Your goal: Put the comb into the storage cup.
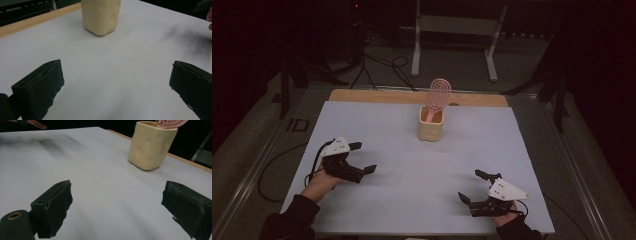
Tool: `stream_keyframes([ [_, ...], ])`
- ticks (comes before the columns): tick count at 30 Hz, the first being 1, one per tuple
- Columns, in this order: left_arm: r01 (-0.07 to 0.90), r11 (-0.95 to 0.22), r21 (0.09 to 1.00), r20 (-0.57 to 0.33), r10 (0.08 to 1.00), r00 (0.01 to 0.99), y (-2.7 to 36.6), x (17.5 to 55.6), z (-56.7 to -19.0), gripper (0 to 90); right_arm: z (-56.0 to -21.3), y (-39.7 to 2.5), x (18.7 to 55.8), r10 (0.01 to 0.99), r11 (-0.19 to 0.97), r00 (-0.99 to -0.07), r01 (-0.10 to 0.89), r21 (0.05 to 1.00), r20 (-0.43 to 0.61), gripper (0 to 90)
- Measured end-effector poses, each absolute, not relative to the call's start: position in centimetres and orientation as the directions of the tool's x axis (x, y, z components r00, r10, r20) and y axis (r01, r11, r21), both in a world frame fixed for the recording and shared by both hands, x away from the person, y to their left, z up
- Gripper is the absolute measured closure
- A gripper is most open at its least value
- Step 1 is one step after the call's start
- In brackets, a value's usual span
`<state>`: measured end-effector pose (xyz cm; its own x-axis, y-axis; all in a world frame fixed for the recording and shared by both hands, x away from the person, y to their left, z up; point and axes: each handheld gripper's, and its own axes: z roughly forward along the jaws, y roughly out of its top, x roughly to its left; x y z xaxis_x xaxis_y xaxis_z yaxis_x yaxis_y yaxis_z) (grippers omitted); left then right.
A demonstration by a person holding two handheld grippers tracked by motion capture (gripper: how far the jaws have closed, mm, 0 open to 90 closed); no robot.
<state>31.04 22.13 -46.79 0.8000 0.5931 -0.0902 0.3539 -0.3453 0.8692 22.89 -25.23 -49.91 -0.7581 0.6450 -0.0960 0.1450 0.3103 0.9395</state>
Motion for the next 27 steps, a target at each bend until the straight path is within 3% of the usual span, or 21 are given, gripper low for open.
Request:
stream_keyframes([
  [27, 0.402, -0.267, 0.876, -0.132, 0.669, 0.731, 26.8, 25.7, -50.1, 0.0, -50.0, -25.1, 22.9, 0.641, 0.32, -0.761, 0.148, 0.936, -0.098, 8.5],
])
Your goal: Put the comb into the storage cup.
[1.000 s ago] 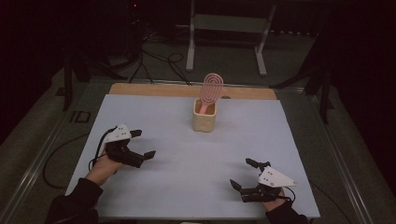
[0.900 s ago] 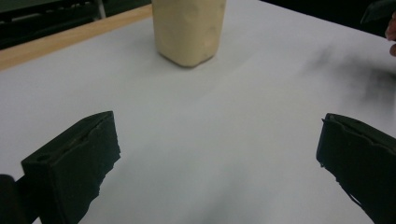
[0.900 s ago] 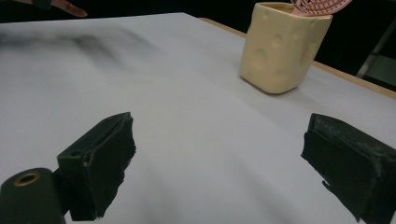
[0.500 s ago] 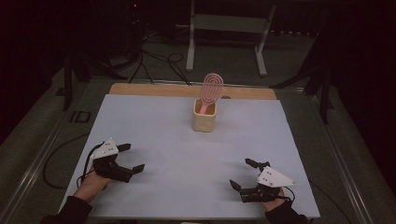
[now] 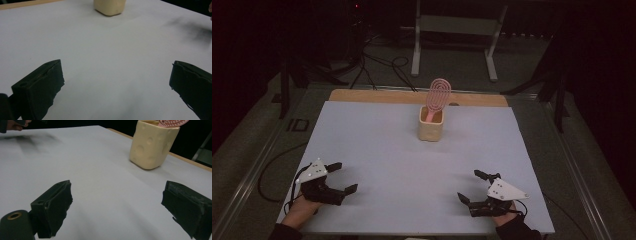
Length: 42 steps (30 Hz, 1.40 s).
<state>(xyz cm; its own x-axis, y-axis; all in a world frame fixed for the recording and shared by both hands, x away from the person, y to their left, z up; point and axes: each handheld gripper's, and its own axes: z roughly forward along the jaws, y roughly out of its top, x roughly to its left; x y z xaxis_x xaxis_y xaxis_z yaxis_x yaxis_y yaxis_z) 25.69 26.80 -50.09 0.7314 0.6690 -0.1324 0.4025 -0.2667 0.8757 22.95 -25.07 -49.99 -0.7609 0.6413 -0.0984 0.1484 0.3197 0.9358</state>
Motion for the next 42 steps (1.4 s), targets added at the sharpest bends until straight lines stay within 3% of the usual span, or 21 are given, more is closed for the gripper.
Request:
stream_keyframes([
  [24, 0.431, -0.191, 0.882, -0.128, 0.783, 0.608, 28.4, 24.1, -51.7, 0.0, -50.1, -25.0, 22.9, 0.633, 0.329, -0.767, 0.147, 0.933, -0.103, 8.5],
  [42, 0.414, -0.209, 0.886, -0.104, 0.78, 0.618, 27.5, 24.2, -51.7, 0.0, -50.2, -25.0, 23.0, 0.635, 0.336, -0.766, 0.155, 0.929, -0.102, 8.5],
])
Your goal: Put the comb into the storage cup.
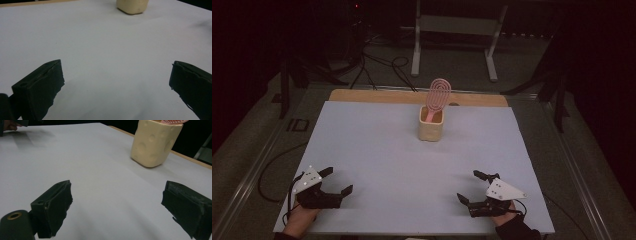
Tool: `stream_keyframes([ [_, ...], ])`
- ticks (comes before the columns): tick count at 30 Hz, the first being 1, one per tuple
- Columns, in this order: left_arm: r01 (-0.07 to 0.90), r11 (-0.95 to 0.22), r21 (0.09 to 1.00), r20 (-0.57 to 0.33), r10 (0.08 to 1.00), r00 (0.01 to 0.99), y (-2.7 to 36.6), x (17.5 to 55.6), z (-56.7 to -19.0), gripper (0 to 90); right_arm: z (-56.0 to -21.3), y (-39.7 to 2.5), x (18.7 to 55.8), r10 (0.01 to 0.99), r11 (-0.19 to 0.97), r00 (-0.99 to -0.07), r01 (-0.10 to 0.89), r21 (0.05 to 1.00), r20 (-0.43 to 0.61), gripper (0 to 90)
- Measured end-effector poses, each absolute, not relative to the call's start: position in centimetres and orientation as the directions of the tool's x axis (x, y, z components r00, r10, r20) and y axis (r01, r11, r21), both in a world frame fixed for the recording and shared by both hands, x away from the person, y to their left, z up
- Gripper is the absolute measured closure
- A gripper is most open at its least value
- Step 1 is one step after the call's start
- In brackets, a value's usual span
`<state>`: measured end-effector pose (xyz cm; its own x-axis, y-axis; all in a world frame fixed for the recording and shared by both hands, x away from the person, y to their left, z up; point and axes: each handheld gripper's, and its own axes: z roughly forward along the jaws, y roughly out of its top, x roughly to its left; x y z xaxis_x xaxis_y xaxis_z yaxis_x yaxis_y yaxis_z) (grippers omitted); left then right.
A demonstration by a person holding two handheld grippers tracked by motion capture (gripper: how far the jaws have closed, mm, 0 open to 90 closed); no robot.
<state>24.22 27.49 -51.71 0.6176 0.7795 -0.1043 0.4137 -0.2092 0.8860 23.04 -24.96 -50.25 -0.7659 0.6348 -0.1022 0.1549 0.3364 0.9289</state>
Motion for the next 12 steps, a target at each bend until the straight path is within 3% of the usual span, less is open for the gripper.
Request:
stream_keyframes([
  [12, 0.424, -0.199, 0.884, -0.128, 0.768, 0.628, 27.52, 24.21, -51.83, 0.0, -50.32, -24.98, 23.17, 0.634, 0.337, -0.767, 0.16, 0.928, -0.098, 8.5],
])
